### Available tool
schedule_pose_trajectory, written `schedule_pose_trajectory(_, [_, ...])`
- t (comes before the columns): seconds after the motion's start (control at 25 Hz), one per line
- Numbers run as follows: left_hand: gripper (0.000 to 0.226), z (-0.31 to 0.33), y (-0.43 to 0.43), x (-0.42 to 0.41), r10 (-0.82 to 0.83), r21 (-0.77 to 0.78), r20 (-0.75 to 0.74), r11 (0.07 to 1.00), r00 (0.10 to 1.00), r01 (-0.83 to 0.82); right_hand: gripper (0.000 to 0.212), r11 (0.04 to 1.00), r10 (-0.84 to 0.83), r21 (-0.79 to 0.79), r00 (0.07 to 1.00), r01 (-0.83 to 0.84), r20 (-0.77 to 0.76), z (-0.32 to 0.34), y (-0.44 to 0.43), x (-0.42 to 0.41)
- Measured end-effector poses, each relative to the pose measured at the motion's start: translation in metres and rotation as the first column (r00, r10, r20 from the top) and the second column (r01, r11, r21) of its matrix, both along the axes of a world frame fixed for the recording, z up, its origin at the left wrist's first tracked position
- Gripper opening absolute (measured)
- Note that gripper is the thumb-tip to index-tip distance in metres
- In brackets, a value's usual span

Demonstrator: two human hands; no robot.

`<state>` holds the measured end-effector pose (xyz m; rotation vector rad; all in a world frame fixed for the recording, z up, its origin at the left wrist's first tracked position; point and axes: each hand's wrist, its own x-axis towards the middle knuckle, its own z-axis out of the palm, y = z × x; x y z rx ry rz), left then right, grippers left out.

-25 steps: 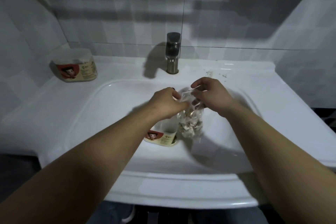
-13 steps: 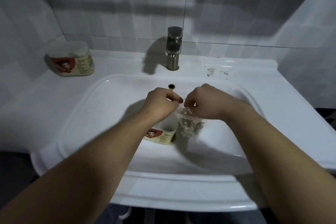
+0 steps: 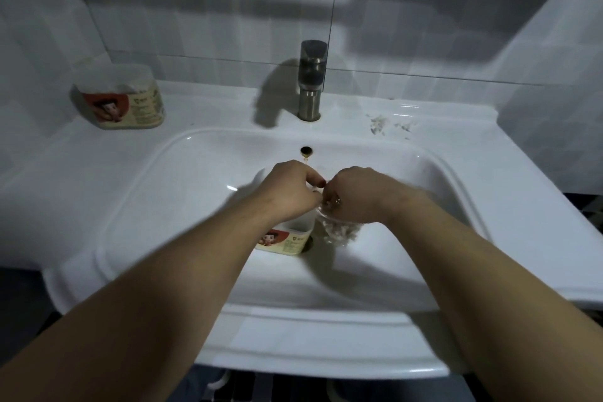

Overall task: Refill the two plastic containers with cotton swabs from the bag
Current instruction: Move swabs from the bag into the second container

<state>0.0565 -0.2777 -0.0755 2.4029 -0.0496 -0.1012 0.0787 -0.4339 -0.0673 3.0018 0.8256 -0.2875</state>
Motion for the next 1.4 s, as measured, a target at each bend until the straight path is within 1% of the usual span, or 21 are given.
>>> schedule_pose_trajectory(0.08, [0.028,0.002,-0.001,-0.002,-0.006,0.018,-0.004,1.000,1.000,0.006,0.024,1.000,-0.009,0.028,1.000,0.009,-0.017,0.001,0.000,-0.001])
schedule_pose_trajectory(0.2, [0.026,0.003,-0.002,-0.003,0.006,0.068,0.005,0.998,1.000,-0.007,0.015,0.998,-0.020,0.055,0.996,0.025,-0.085,0.002,-0.001,-0.001])
schedule_pose_trajectory(0.28, [0.027,0.003,-0.002,-0.004,0.009,0.086,-0.007,0.996,1.000,-0.008,0.012,0.998,-0.013,0.056,0.999,0.016,-0.053,-0.001,-0.002,0.000])
schedule_pose_trajectory(0.4, [0.031,-0.001,-0.001,-0.002,0.017,0.112,-0.026,0.994,1.000,-0.014,0.009,0.986,-0.063,0.154,0.997,0.070,-0.054,-0.004,-0.005,0.005])
schedule_pose_trajectory(0.52, [0.031,-0.001,0.000,-0.002,0.016,0.081,-0.036,0.997,0.999,-0.014,0.006,0.961,-0.086,0.256,0.993,0.105,-0.085,0.002,-0.013,0.008])
schedule_pose_trajectory(0.6, [0.031,-0.001,0.001,-0.001,0.015,0.080,-0.029,0.997,0.999,-0.013,0.006,0.928,-0.097,0.352,0.991,0.124,-0.093,0.008,-0.019,0.008])
schedule_pose_trajectory(0.72, [0.029,-0.001,0.001,-0.001,0.008,0.101,-0.027,0.995,1.000,-0.006,0.006,0.836,-0.122,0.521,0.985,0.170,-0.125,0.014,-0.025,0.008])
schedule_pose_trajectory(0.76, [0.028,0.000,0.002,-0.001,0.003,0.114,-0.026,0.994,1.000,0.000,0.007,0.811,-0.132,0.556,0.982,0.184,-0.132,0.015,-0.026,0.008])
schedule_pose_trajectory(0.92, [0.024,0.000,0.002,-0.002,-0.052,0.135,-0.020,0.989,0.998,0.054,0.007,0.760,-0.151,0.624,0.983,0.180,-0.099,0.018,-0.030,0.009])
schedule_pose_trajectory(1.04, [0.023,-0.002,-0.001,-0.001,-0.066,0.136,-0.001,0.988,0.998,0.065,0.009,0.716,-0.162,0.674,0.982,0.182,-0.093,0.020,-0.034,0.012])
schedule_pose_trajectory(1.12, [0.025,-0.003,-0.001,0.002,-0.061,0.095,0.061,0.994,0.996,0.055,0.009,0.739,-0.151,0.648,0.982,0.186,-0.110,0.019,-0.036,0.012])
schedule_pose_trajectory(1.2, [0.029,-0.002,-0.002,0.005,-0.055,0.038,0.201,0.998,0.978,0.048,0.007,0.747,-0.143,0.637,0.982,0.191,-0.126,0.017,-0.034,0.010])
schedule_pose_trajectory(1.24, [0.032,0.000,-0.003,0.005,-0.046,-0.015,0.248,0.999,0.968,0.052,0.006,0.739,-0.140,0.648,0.982,0.187,-0.124,0.016,-0.033,0.010])
schedule_pose_trajectory(1.28, [0.034,0.002,-0.006,0.004,-0.037,-0.080,0.256,0.995,0.966,0.059,0.005,0.732,-0.141,0.657,0.984,0.180,-0.113,0.015,-0.032,0.010])
schedule_pose_trajectory(1.32, [0.036,0.003,-0.008,0.003,-0.033,-0.136,0.227,0.989,0.973,0.066,0.005,0.724,-0.146,0.666,0.983,0.180,-0.107,0.014,-0.031,0.010])
schedule_pose_trajectory(1.36, [0.036,0.003,-0.011,0.001,-0.043,-0.162,0.188,0.984,0.981,0.074,0.005,0.711,-0.156,0.677,0.981,0.190,-0.112,0.013,-0.030,0.011])
schedule_pose_trajectory(1.4, [0.034,0.001,-0.013,0.000,-0.067,-0.145,0.152,0.985,0.986,0.089,0.005,0.690,-0.165,0.694,0.978,0.207,-0.127,0.013,-0.030,0.012])
